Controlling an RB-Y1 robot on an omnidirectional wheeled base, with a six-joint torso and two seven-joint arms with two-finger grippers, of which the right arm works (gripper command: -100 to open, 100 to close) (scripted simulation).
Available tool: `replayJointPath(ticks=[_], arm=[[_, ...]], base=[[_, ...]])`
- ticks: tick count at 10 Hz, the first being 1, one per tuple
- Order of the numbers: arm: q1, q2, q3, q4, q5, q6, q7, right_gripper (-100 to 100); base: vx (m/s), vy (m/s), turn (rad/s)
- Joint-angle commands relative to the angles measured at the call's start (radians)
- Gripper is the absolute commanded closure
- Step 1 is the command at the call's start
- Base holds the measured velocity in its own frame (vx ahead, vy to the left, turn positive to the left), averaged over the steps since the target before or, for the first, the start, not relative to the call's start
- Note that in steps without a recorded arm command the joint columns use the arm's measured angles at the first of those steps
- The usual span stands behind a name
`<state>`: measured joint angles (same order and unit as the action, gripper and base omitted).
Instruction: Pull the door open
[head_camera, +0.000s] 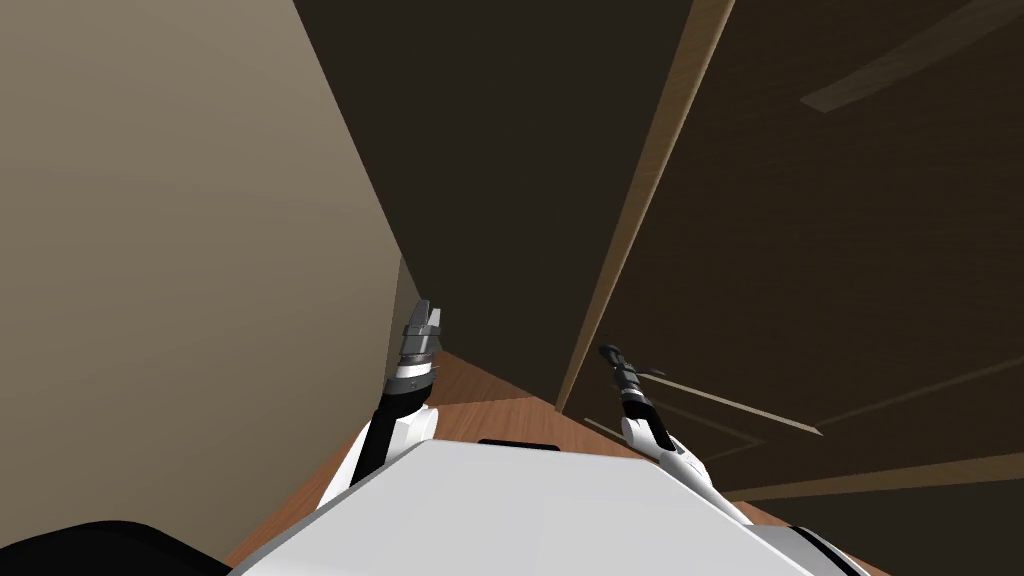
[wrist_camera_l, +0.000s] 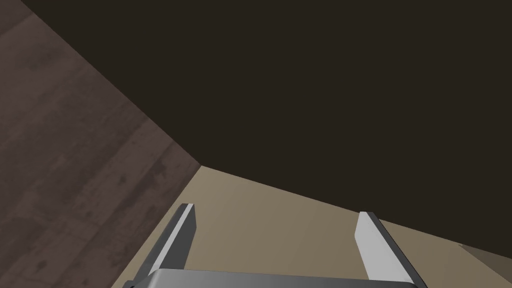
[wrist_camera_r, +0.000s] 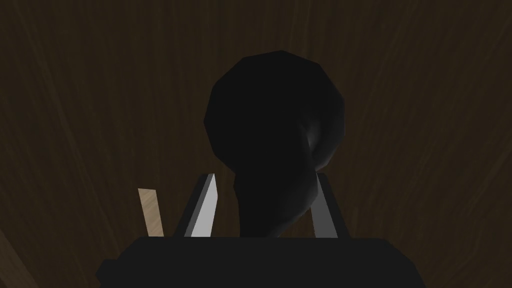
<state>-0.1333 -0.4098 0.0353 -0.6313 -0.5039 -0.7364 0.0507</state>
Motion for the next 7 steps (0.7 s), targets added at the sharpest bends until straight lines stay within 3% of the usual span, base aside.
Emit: replayJointPath(ticks=[1, 5, 7], arm=[[0.0, 0.001, 0.0, 0.0, 0.0, 0.002, 0.002, 100], [0.0, 0.001, 0.0, 0.0, 0.0, 0.002, 0.002, 100], [0.008, -0.011, 0.02, -0.008, 0.009, -0.001, -0.02, 100]], base=[[-0.032, 0.005, -0.015], [-0.014, 0.002, 0.004], [-0.158, -0.04, 0.096]])
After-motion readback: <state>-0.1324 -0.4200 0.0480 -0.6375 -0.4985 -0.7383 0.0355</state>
